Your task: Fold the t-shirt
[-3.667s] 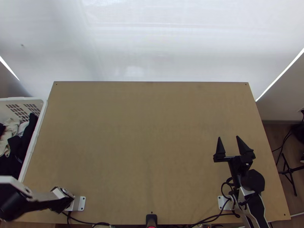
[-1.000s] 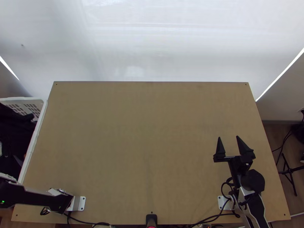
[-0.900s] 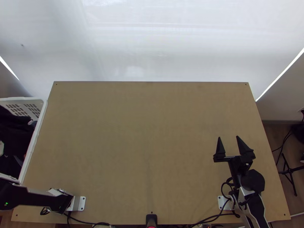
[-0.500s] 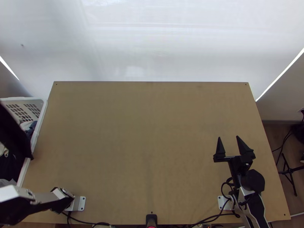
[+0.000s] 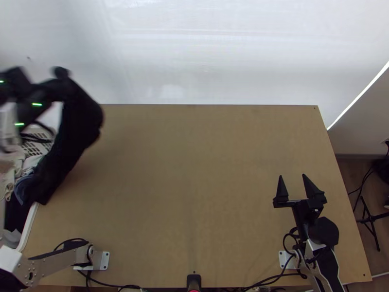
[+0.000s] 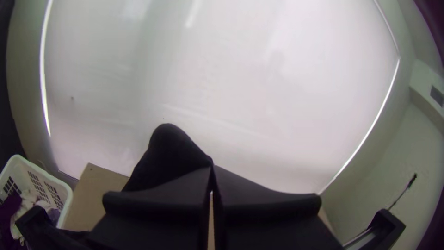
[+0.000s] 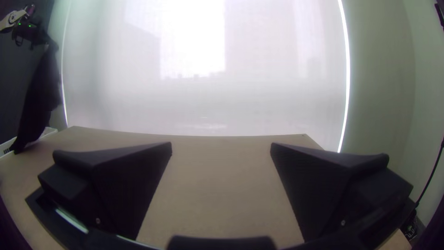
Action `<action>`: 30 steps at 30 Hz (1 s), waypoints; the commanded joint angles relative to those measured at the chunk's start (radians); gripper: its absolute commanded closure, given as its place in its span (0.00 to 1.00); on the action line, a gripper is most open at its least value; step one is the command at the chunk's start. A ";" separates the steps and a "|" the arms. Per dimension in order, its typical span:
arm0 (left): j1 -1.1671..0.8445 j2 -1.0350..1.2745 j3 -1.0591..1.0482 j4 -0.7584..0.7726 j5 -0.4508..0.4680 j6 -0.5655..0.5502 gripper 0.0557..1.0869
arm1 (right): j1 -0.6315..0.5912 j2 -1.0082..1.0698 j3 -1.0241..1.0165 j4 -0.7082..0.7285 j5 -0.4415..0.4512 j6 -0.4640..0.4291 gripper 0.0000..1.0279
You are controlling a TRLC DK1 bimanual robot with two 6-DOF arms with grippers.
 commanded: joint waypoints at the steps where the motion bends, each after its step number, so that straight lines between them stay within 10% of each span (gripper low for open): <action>1: -0.405 0.081 -0.188 0.121 -0.177 0.085 0.97 | 0.000 0.000 0.000 0.000 0.000 0.000 0.03; 30: -1.046 0.748 0.503 0.209 -0.286 -0.156 0.97 | 0.000 0.000 0.000 0.000 0.000 -0.001 0.03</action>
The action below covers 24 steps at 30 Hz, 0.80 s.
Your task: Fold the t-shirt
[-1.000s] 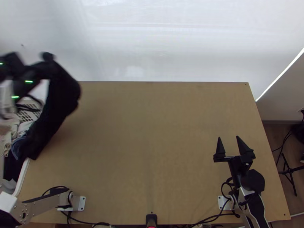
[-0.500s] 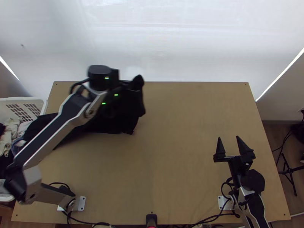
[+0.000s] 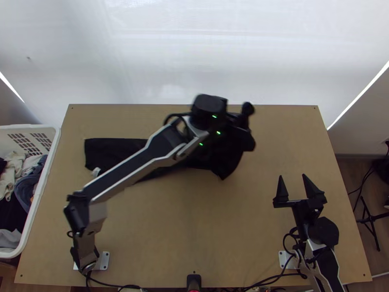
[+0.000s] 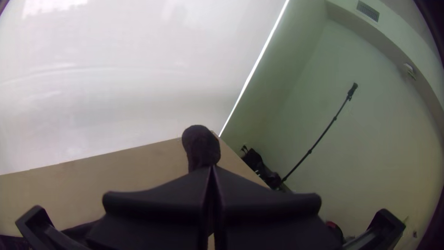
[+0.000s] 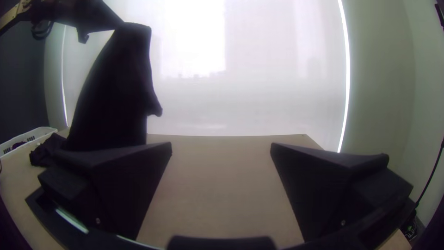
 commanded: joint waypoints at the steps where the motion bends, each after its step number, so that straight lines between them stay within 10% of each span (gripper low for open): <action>1: -0.102 0.083 0.089 -0.028 -0.011 -0.060 0.97 | 0.000 0.000 0.000 0.000 0.000 0.000 0.03; 24: 0.021 0.051 0.141 0.066 -0.098 -0.007 0.97 | 0.000 0.000 0.000 0.000 0.000 0.000 0.03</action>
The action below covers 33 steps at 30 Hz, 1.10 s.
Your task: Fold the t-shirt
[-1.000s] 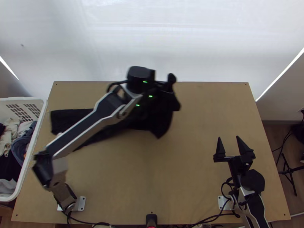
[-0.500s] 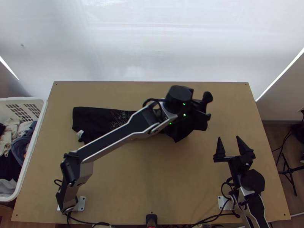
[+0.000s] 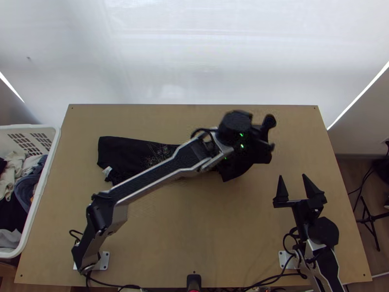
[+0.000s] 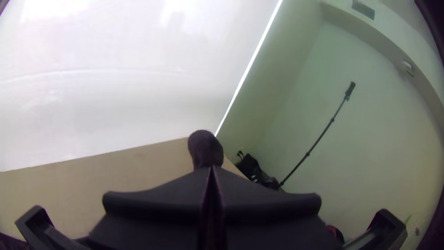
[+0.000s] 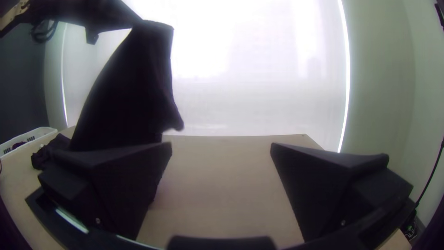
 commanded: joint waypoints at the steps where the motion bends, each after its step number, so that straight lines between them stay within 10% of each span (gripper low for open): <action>1: 0.122 -0.101 0.036 -0.002 -0.008 0.004 0.97 | 0.000 0.000 0.000 0.000 0.000 -0.001 0.03; 18: 0.857 -0.415 -0.044 -0.084 -0.011 0.083 0.97 | 0.000 0.000 0.002 0.000 0.000 -0.001 0.03; 33: 1.374 -0.486 -0.774 0.157 0.155 0.193 0.97 | 0.000 0.000 0.000 0.000 0.000 -0.001 0.03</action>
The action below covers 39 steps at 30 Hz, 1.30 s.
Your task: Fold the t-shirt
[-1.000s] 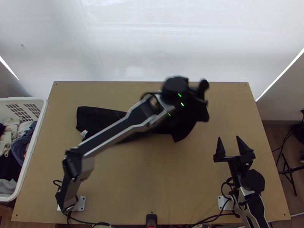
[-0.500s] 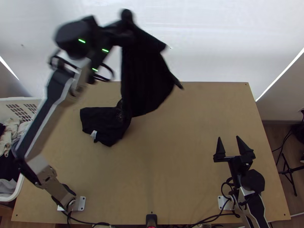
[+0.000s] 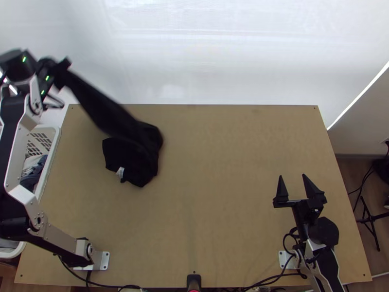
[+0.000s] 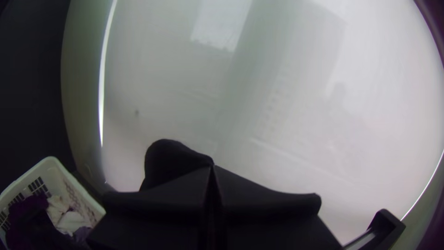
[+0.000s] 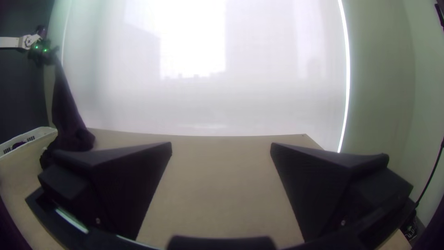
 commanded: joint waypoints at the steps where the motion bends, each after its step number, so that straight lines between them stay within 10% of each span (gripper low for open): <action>1: 0.187 -0.072 -0.358 0.137 0.051 0.076 0.97 | 0.000 0.000 0.000 0.000 0.000 0.000 0.03; 17: 0.046 -0.199 -0.824 0.167 0.100 0.151 0.96 | 0.000 0.000 0.000 0.000 0.000 0.000 0.03; 18: 0.031 -0.210 -0.836 0.169 0.100 0.148 0.90 | 0.000 0.000 0.000 0.000 0.000 0.000 0.03; 21: -0.001 -0.236 -0.859 0.169 0.122 0.122 0.11 | 0.000 0.000 0.001 0.000 0.000 0.000 0.03; 22: -0.003 -0.237 -0.856 0.154 0.165 0.125 0.04 | 0.000 0.000 0.000 0.000 0.000 0.000 0.03; 27: 0.034 -0.297 -0.812 0.062 0.329 0.111 0.04 | 0.000 0.000 0.000 0.000 0.000 0.000 0.03; 39: 0.178 -0.461 -0.634 -0.159 0.296 0.037 0.04 | 0.000 0.000 0.000 0.000 0.000 0.000 0.03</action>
